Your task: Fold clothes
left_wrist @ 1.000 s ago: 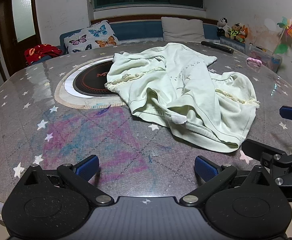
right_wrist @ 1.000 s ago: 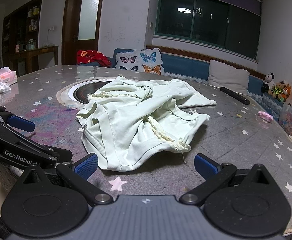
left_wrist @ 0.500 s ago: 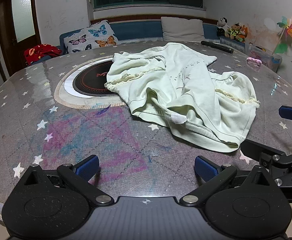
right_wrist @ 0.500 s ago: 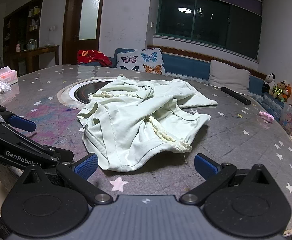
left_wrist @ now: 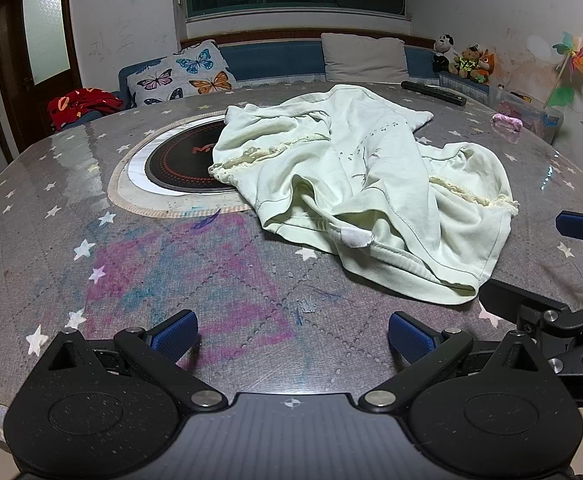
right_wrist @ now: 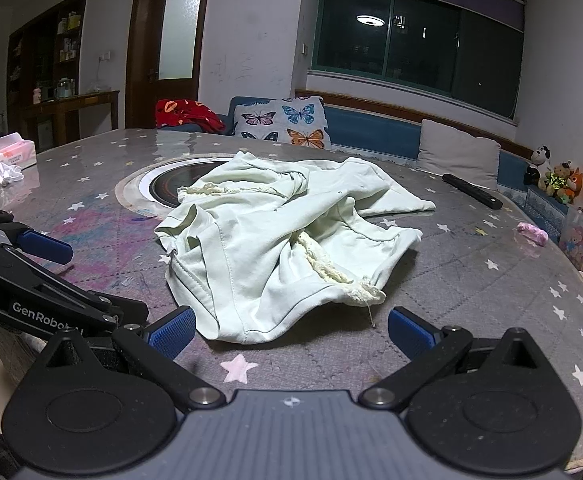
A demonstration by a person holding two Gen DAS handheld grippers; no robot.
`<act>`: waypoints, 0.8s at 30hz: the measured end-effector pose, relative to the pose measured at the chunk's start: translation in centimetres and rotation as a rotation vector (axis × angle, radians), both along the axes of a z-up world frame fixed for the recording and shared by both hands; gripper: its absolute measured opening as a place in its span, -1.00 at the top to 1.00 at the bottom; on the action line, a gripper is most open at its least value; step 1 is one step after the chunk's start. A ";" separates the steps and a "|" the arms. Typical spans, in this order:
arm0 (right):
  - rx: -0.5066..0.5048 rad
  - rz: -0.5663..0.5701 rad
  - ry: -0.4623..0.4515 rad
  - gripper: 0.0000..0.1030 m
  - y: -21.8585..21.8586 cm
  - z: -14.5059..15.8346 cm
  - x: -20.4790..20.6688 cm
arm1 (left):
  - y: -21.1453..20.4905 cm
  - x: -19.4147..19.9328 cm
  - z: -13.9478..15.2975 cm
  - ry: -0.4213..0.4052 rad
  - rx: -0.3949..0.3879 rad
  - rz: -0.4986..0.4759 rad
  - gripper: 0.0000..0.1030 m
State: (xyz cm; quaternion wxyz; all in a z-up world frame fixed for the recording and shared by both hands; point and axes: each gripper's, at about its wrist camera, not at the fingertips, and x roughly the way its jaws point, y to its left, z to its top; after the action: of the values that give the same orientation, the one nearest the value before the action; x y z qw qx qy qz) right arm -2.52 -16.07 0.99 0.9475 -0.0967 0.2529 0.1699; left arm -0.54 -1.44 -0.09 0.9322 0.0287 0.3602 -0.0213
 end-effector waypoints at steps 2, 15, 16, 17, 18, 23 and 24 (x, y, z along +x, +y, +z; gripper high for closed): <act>0.001 0.001 0.001 -1.00 0.0 0.0 0.1 | 0.0 0.0 0.0 0.000 0.000 0.000 -1.00; 0.003 0.009 0.011 -1.00 0.1 -0.1 0.5 | 0.1 0.4 0.0 0.009 -0.003 -0.002 -1.00; 0.004 0.009 0.012 -1.00 0.2 -0.1 0.6 | 0.1 0.5 0.0 0.010 -0.003 -0.002 -1.00; 0.004 0.009 0.013 -1.00 0.2 -0.1 0.6 | 0.1 0.6 0.0 0.011 -0.003 -0.002 -1.00; 0.005 0.009 0.013 -1.00 0.2 -0.1 0.7 | 0.2 0.7 0.0 0.011 -0.003 -0.001 -1.00; 0.012 0.012 0.019 -1.00 0.2 0.0 1.4 | 0.5 1.4 0.3 0.009 -0.005 0.009 -1.00; 0.014 0.011 0.020 -1.00 0.2 0.0 1.6 | 0.6 1.6 0.4 0.009 -0.005 0.011 -1.00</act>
State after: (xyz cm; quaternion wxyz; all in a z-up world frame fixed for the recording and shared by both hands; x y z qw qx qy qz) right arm -0.96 -15.90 1.02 0.9446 -0.0899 0.2608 0.1780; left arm 1.02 -0.81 0.32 0.9307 0.0245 0.3645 -0.0172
